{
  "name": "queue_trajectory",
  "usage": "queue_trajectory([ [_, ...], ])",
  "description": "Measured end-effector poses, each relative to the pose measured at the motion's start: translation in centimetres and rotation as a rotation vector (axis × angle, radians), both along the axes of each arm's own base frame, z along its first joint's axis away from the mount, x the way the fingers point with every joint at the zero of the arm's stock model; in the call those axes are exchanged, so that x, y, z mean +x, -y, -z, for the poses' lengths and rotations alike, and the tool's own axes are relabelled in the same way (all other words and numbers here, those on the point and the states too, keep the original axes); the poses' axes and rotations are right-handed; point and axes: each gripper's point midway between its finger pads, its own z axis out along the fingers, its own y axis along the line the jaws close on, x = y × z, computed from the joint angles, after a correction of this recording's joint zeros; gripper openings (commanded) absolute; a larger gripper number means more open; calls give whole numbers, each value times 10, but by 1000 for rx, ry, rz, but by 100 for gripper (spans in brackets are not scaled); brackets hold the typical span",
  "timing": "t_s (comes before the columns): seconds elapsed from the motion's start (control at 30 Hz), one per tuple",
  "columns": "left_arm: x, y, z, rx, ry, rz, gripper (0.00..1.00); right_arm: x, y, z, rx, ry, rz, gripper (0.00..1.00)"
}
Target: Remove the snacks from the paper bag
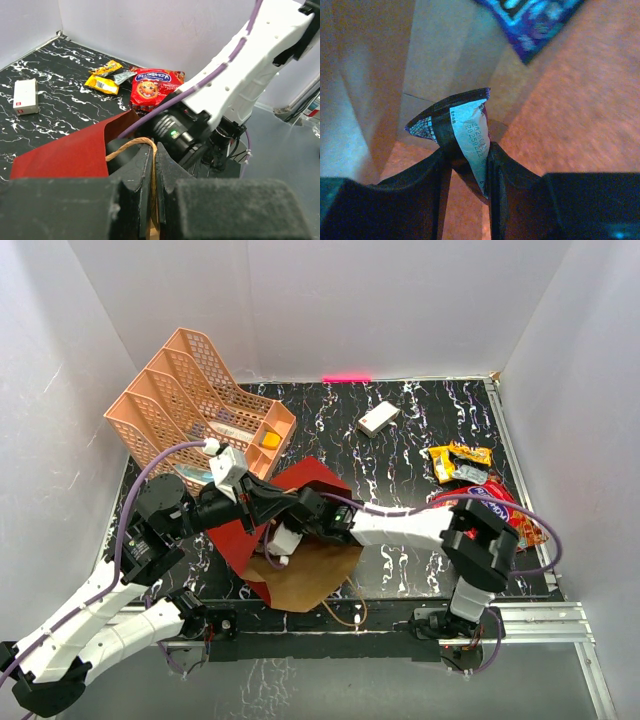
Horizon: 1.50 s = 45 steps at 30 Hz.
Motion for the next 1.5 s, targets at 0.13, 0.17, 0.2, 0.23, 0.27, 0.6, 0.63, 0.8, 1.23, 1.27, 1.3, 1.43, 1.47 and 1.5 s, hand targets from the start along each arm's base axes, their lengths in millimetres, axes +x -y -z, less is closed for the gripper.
queue_trajectory([
  [0.13, 2, 0, 0, -2, 1, -10, 1, -29, -13, -35, 153, -58, -32, 33],
  [0.17, 3, 0, 0, 0, 0, -11, 1, -37, -14, -41, 188, -79, -42, 33],
  [0.2, 4, 1, 1, 1, -1, -12, 1, -48, -15, -47, 234, -113, -51, 33],
  [0.23, 5, 1, 1, 3, -3, -14, 1, -60, -15, -53, 280, -152, -62, 33],
  [0.27, 5, 2, 3, 7, -6, -15, 1, -73, -14, -60, 329, -199, -74, 32],
  [0.6, 12, 5, 8, 23, -19, -29, 1, -177, 24, -160, 847, -699, -129, 31],
  [0.63, 13, 5, 9, 23, -20, -34, 1, -184, 30, -174, 889, -727, -139, 31],
  [0.8, 17, 3, 9, 23, -20, -64, 1, -199, 57, -233, 1075, -782, -138, 32],
  [1.23, 20, 2, 11, 30, -27, -80, 2, -40, 128, -296, 1416, -49, 516, 31],
  [1.27, 21, 2, 11, 30, -27, -81, 2, -20, 136, -284, 1395, -4, 595, 31],
  [1.3, 21, 2, 11, 30, -27, -81, 1, 1, 147, -272, 1376, 29, 673, 31],
  [1.43, 21, 2, 11, 30, -28, -83, 2, 72, 219, -224, 1390, 106, 990, 32],
  [1.47, 21, 2, 11, 30, -27, -84, 2, 83, 235, -214, 1407, 114, 1055, 32],
  [1.5, 20, 1, 10, 29, -26, -83, 2, 95, 254, -204, 1435, 119, 1126, 31],
])
